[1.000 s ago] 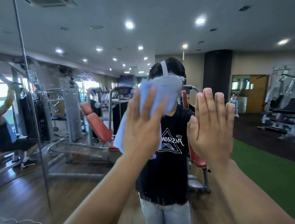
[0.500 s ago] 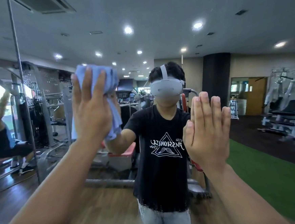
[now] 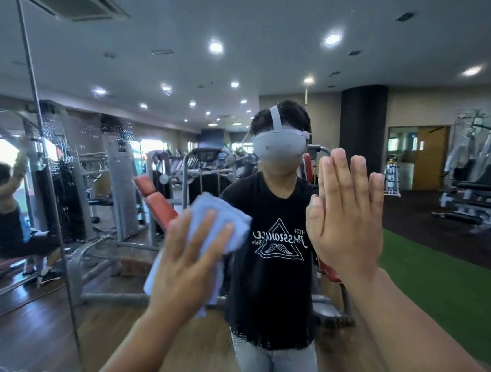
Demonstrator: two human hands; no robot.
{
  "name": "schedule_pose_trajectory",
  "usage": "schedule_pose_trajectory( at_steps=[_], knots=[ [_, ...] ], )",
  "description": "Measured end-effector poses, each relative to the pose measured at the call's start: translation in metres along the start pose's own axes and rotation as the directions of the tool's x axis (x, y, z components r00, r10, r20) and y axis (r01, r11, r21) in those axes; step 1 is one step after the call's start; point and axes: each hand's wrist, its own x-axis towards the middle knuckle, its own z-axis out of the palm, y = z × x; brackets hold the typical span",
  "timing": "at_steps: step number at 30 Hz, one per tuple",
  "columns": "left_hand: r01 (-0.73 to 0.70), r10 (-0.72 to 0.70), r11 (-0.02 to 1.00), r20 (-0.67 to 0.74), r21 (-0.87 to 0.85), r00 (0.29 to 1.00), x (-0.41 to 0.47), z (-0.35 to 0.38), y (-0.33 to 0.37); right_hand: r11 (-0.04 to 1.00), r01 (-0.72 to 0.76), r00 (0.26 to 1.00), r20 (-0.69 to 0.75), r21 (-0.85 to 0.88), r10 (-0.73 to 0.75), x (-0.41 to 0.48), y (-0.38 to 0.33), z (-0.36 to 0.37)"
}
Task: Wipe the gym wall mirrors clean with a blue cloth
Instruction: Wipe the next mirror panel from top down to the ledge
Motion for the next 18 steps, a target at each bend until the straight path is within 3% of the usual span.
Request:
schedule_pose_trajectory(
  at_steps=[4, 8, 12, 18],
  knots=[
    [0.216, -0.214, 0.976, -0.073, 0.018, 0.974, 0.039, -0.019, -0.045, 1.000, -0.013, 1.000, -0.013, -0.007, 0.013, 0.000, -0.003, 0.001],
    [0.320, -0.323, 0.946, -0.180, -0.045, 0.929, 0.114, -0.025, -0.021, 1.000, -0.012, 1.000, -0.006, -0.006, 0.012, 0.000, -0.005, 0.000],
    [0.190, -0.200, 0.980, -0.238, -0.065, 0.950, 0.142, -0.011, 0.027, 1.000, 0.002, 1.000, -0.011, -0.001, -0.002, 0.001, -0.003, 0.000],
    [-0.144, 0.139, 0.988, -0.088, -0.053, 0.986, 0.050, 0.013, 0.051, 0.999, -0.004, 1.000, -0.018, 0.037, 0.005, 0.001, 0.000, 0.000]
  ],
)
